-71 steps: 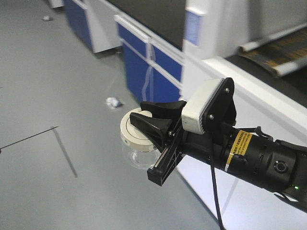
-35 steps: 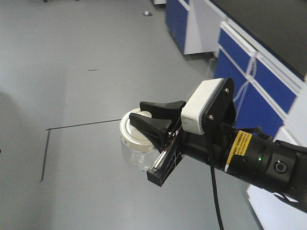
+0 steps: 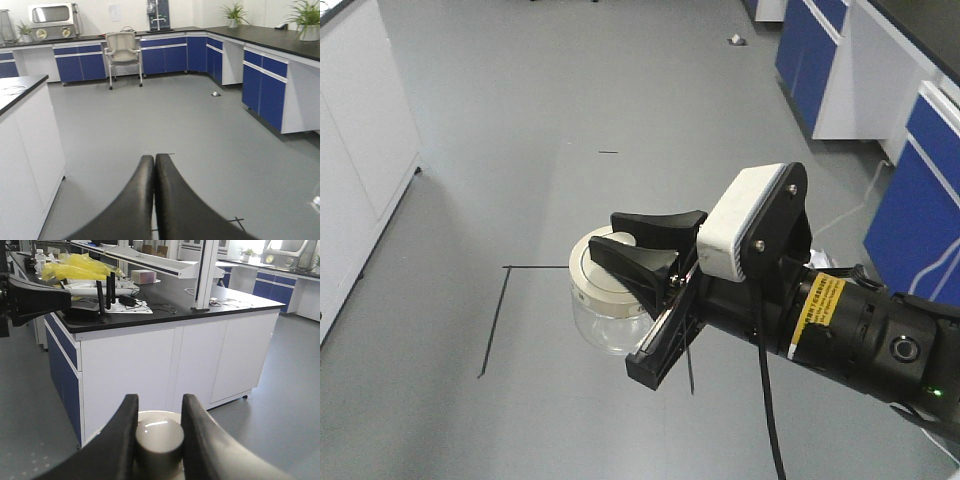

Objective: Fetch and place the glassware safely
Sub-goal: 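Hold the jar in the right gripper while the base turns away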

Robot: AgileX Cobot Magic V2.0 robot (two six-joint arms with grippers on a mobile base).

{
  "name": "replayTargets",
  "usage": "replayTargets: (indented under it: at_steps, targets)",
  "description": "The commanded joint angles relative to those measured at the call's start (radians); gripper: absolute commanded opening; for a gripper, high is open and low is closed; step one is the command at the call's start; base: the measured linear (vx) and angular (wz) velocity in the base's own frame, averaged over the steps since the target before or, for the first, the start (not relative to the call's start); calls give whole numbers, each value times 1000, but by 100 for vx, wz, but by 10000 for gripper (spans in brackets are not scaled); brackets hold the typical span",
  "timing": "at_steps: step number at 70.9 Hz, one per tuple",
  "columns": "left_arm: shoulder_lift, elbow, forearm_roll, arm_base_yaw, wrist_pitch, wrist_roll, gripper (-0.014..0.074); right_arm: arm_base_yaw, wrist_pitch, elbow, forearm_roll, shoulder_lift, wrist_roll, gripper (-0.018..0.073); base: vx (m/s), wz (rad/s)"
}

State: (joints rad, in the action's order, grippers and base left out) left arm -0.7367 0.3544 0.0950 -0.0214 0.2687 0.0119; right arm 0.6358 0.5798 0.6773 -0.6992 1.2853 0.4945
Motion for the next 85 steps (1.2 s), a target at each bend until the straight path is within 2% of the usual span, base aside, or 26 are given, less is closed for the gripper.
replayTargets:
  at_steps: [1, 56, 85]
  targets:
    - [4, 26, -10, -5, 71, 7, -7, -2, 84, 31, 28, -36, -3, -3, 25, 24]
    - [4, 26, -10, -5, 71, 7, -7, -2, 84, 31, 28, -36, -3, -3, 37, 7]
    - [4, 26, -10, -5, 71, 7, -7, -2, 84, 31, 28, -36, -3, -3, 38, 24]
